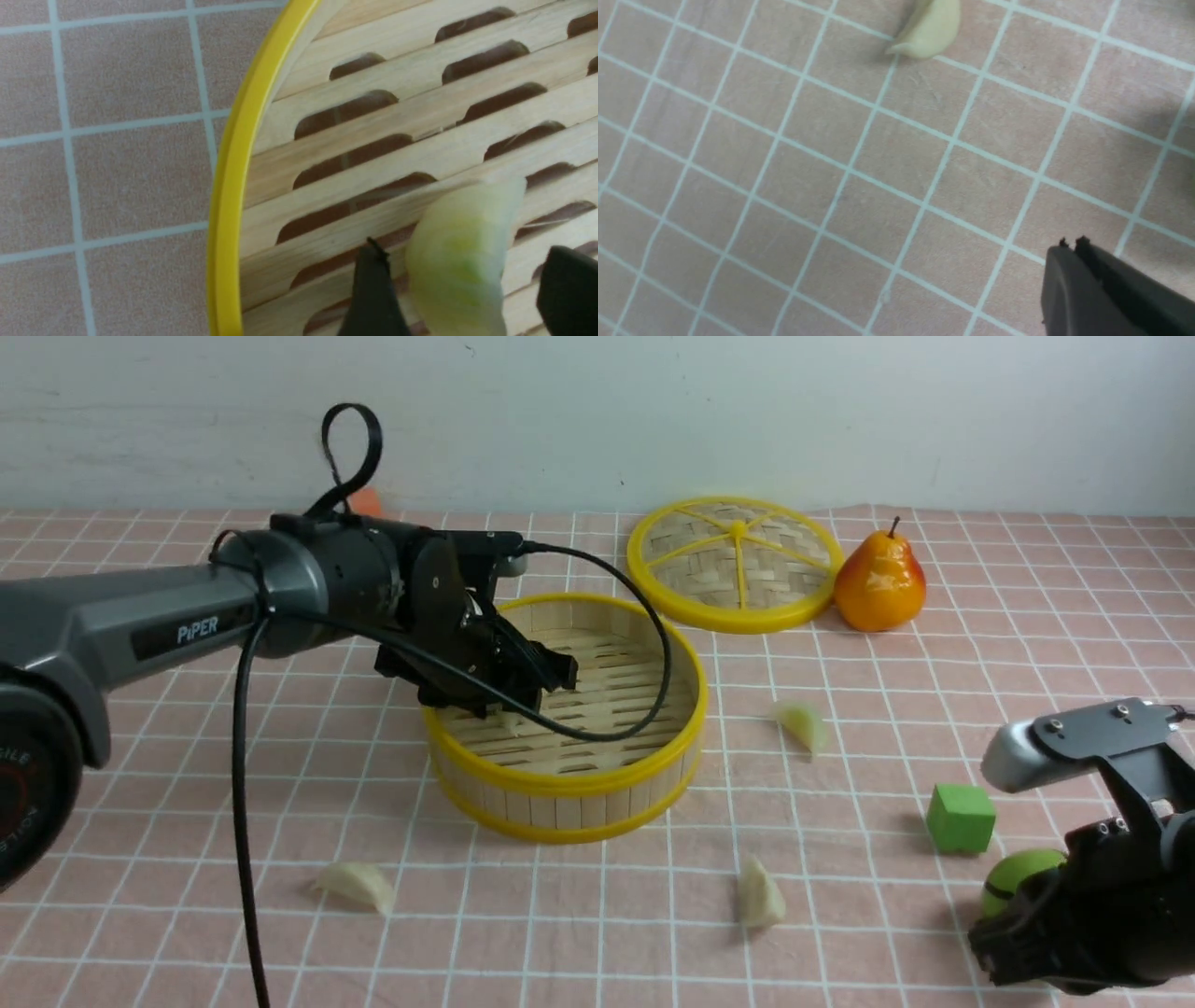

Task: Put the dumplings into the steamer on the table with the pink tablecloth.
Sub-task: 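Place the dumpling into the bamboo steamer basket with the left gripper, then reach for and grasp a dumpling lying on the table beside the steamer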

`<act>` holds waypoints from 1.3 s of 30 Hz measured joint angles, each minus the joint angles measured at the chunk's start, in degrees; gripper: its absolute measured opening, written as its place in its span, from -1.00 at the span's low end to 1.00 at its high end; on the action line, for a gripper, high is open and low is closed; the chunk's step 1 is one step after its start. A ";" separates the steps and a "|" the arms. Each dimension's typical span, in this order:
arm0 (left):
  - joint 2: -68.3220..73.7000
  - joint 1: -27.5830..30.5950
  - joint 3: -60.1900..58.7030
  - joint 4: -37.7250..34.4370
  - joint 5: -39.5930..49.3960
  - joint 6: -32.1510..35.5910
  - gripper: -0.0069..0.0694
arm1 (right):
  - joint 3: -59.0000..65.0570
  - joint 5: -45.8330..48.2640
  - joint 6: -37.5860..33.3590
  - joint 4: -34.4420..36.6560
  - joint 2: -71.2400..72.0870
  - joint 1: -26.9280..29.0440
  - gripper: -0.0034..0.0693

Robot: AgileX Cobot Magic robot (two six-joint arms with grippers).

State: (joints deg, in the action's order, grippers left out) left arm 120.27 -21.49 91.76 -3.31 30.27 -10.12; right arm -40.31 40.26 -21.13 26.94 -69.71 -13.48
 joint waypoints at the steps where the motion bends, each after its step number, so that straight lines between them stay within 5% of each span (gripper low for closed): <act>1: 0.00 0.00 0.13 0.00 0.28 -0.12 0.41 | -0.24 0.53 -0.49 0.32 -0.22 0.00 -0.86; 6: -5.84 -0.48 5.16 0.46 12.02 -2.19 0.48 | -8.07 4.75 -2.42 1.92 -6.63 0.00 -0.61; 13: -23.60 -0.54 4.51 2.37 24.70 -3.07 0.20 | -30.00 5.10 -2.36 -2.37 -25.43 0.00 0.15; 17: -30.71 -0.54 -3.30 3.31 28.36 -3.10 0.04 | -41.03 5.05 -0.09 -8.19 -34.53 0.00 0.28; 26: -46.83 -0.54 -26.57 0.05 22.05 -4.57 -0.23 | -56.69 1.89 2.83 -15.12 -52.52 0.00 0.27; 30: -50.84 -0.54 -31.61 0.24 22.65 -4.69 -0.25 | -59.09 -0.43 3.00 -15.41 -58.12 0.00 0.08; 34: -51.67 -0.54 -32.84 1.59 24.85 -5.55 -0.25 | -60.02 -0.22 3.32 -15.72 -58.87 0.00 -0.37; 39: -51.67 -0.49 -34.14 3.31 21.84 -9.71 -0.25 | -62.01 6.13 5.09 -13.47 -57.46 -0.13 -0.36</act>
State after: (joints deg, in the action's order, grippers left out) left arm 68.61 -21.98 57.62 0.00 52.11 -19.83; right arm -102.32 46.38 -16.05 13.47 -127.16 -13.61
